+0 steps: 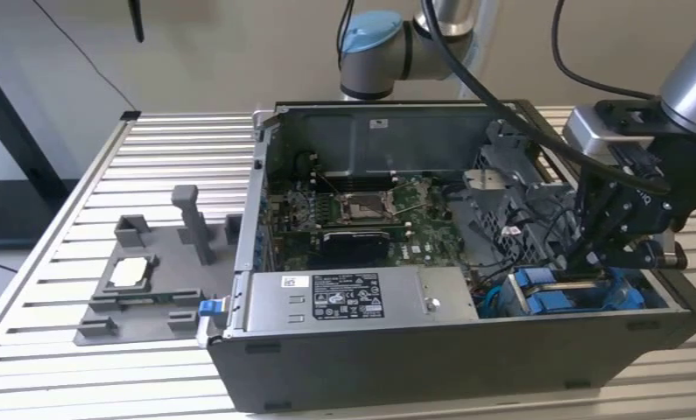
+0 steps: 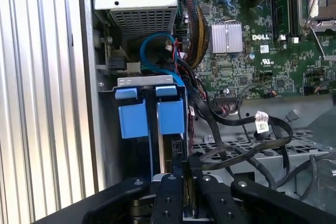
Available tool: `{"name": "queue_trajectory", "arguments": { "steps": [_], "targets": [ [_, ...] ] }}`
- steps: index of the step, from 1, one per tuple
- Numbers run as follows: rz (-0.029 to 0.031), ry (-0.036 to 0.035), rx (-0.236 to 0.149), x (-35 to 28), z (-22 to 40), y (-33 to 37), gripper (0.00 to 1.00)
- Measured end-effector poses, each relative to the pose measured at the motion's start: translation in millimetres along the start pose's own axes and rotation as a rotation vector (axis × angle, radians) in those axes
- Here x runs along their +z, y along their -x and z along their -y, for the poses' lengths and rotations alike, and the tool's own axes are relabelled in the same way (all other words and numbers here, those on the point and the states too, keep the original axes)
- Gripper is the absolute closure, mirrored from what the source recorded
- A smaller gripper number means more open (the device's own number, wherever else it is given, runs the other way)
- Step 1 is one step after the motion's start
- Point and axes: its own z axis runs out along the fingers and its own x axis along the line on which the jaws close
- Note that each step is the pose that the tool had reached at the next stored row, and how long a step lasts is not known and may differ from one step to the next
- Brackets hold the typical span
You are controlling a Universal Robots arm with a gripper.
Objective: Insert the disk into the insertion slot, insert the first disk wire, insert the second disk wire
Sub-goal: 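Insert the second disk wire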
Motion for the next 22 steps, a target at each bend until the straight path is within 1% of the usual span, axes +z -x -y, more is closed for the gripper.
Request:
{"name": "queue_trajectory", "arguments": {
  "steps": [9,22],
  "targets": [
    [0.0,0.0002,-0.001,6.0,0.2,-0.5,0.84],
    [0.0,0.0001,-0.003,6.3,0.3,-0.6,0.84]
  ]
}}
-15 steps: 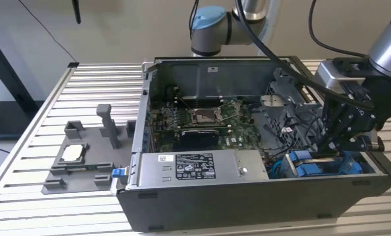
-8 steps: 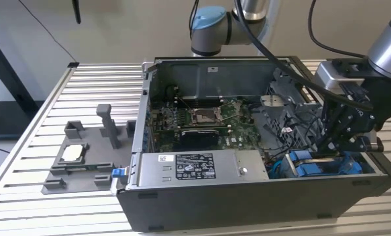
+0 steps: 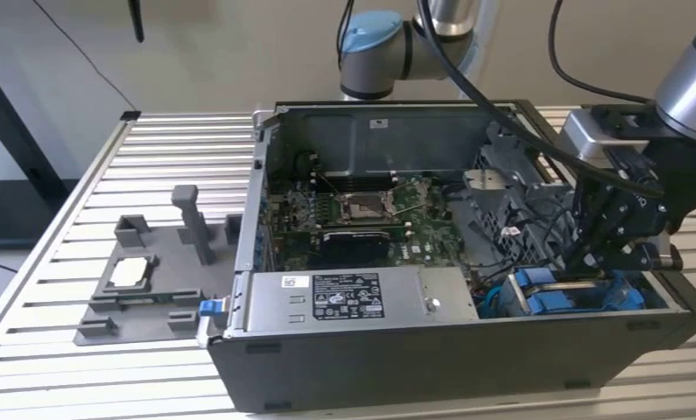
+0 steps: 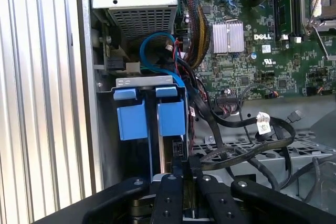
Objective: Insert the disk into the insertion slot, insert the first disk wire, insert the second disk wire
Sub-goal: 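Insert the second disk wire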
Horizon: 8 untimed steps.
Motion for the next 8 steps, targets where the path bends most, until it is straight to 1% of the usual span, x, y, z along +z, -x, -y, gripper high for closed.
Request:
{"name": "queue_trajectory", "arguments": {
  "steps": [2,3,4,5,6,8],
  "targets": [
    [-0.0017,-0.0004,0.0,-0.7,0.1,-0.5,0.82],
    [-0.0004,-0.0001,-0.001,-0.2,0.1,-0.5,0.82],
    [0.0015,0.0002,-0.001,0.5,0.2,-0.5,0.76],
    [0.0019,0.0002,-0.002,0.6,0.2,-0.5,0.76],
    [0.0019,0.0003,-0.002,0.4,0.2,-0.4,0.7],
    [0.002,0.0004,-0.002,-0.7,0.0,-0.4,0.7]
  ]
}}
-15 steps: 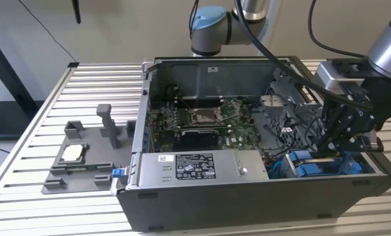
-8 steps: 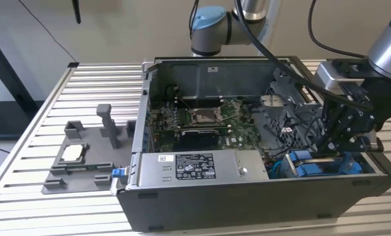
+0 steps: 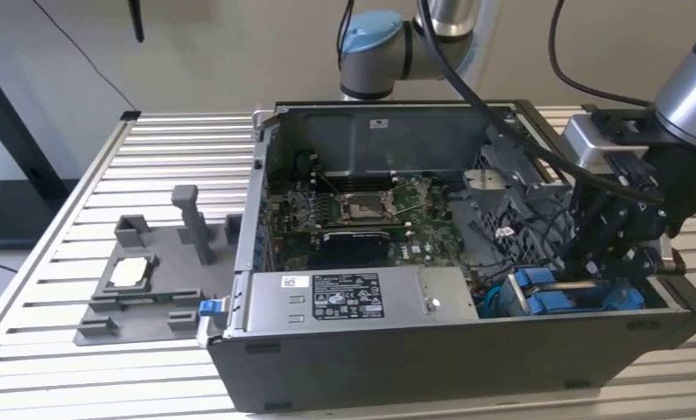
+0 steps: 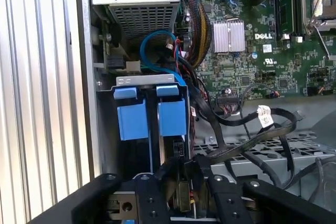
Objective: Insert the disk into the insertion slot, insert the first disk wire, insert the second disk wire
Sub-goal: 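Insert the second disk wire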
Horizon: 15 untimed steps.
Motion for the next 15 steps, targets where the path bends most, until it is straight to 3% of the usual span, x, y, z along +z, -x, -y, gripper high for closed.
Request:
{"name": "queue_trajectory", "arguments": {
  "steps": [5,8,11,14,15],
  "targets": [
    [0.0018,0.0002,0.0,-5.7,-0.2,0.5,0.7],
    [0.0028,0.0002,0.0,-19.2,-0.8,1.5,0.7],
    [0.0031,0.0003,0.0,-30.1,-1.3,2.3,0.7],
    [0.0032,0.0003,0.0,-36.8,-1.5,2.8,0.7],
    [0.0032,0.0003,-0.001,-42.7,-2.0,3.2,0.7]
  ]
}}
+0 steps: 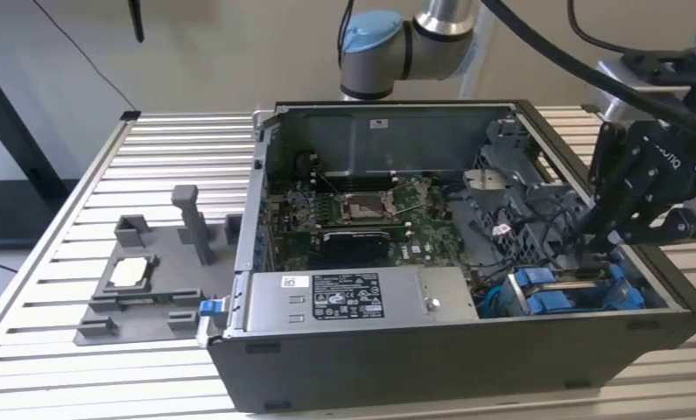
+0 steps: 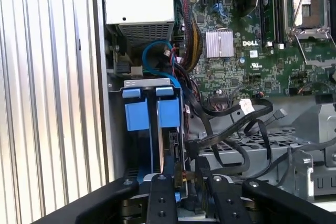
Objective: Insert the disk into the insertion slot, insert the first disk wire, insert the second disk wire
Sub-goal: 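Insert the second disk wire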
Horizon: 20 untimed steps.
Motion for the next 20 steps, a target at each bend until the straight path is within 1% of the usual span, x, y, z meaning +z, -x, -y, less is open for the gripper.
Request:
{"name": "queue_trajectory", "arguments": {
  "steps": [2,4,7,9,12,14,16,20],
  "targets": [
    [0.0001,0.0,0.0,-3.1,-1.8,0.2,0.7],
    [0.0004,0.0,0.0,-4.5,-5.0,1.0,0.7],
    [0.0005,0.0001,0.0,-9.0,-9.8,2.2,0.7],
    [0.0006,0.0001,0.0,-9.0,-14.4,4.1,0.7],
    [0.0003,0.0001,-0.001,-8.4,-21.4,9.2,0.7],
    [-0.001,0.0004,-0.005,-7.7,-25.2,12.7,0.7],
    [-0.0024,0.0011,-0.016,-6.8,-27.7,14.9,0.7],
    [-0.0074,0.0041,-0.058,-4.7,-29.4,14.7,0.7]
  ]
}}
